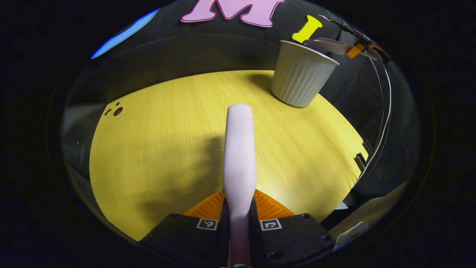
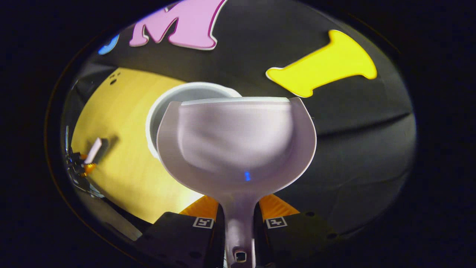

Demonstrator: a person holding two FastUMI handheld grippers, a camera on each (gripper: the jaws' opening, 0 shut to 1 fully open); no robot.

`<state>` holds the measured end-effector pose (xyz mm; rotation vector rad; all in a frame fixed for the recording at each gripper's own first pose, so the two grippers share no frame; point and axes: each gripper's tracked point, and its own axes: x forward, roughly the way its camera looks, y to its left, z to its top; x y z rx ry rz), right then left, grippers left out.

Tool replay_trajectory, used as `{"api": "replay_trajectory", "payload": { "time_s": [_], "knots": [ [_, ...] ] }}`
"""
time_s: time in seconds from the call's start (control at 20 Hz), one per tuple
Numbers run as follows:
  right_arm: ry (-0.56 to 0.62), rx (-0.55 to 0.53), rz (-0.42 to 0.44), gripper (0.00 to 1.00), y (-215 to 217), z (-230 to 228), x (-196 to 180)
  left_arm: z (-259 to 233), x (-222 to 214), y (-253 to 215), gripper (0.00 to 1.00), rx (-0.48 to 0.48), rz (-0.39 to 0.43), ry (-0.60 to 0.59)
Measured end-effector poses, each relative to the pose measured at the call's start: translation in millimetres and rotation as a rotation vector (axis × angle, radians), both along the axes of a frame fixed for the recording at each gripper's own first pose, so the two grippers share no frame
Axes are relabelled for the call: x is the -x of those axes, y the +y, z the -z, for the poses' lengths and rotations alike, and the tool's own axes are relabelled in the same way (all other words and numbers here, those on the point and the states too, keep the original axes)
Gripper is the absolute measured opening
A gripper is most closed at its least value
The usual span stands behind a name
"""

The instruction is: Pick up the small broom and dustpan from the desktop, sweep the trash into the dustpan with the broom, and then empty the trash into the garbage bin.

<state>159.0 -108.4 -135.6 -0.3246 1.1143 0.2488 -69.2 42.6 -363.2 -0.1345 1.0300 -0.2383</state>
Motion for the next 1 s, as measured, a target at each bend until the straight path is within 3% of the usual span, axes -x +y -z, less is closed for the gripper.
{"api": "replay_trajectory", "payload": {
  "time_s": [0.1, 0.35, 0.55, 0.7, 1.0],
  "knots": [
    [-0.065, -0.065, 0.019, 0.32, 5, -17, 12, -2, -2, 2, 0.27, -0.012, -0.006, -0.005],
    [-0.141, -0.250, 0.023, 0.36, 48, -35, 82, -3, -2, 6, 0.27, -0.046, -0.016, -0.001],
    [-0.150, -0.321, -0.008, 0.36, 91, -35, 137, -2, 0, 11, 0.27, -0.075, -0.024, 0.005],
    [-0.101, -0.367, -0.040, 0.39, 123, -21, 178, -2, 3, 16, 0.27, -0.099, -0.030, 0.010],
    [0.059, -0.405, -0.028, 0.35, 177, 53, 240, 0, 6, 23, 0.27, -0.136, -0.037, 0.021]
  ]
}}
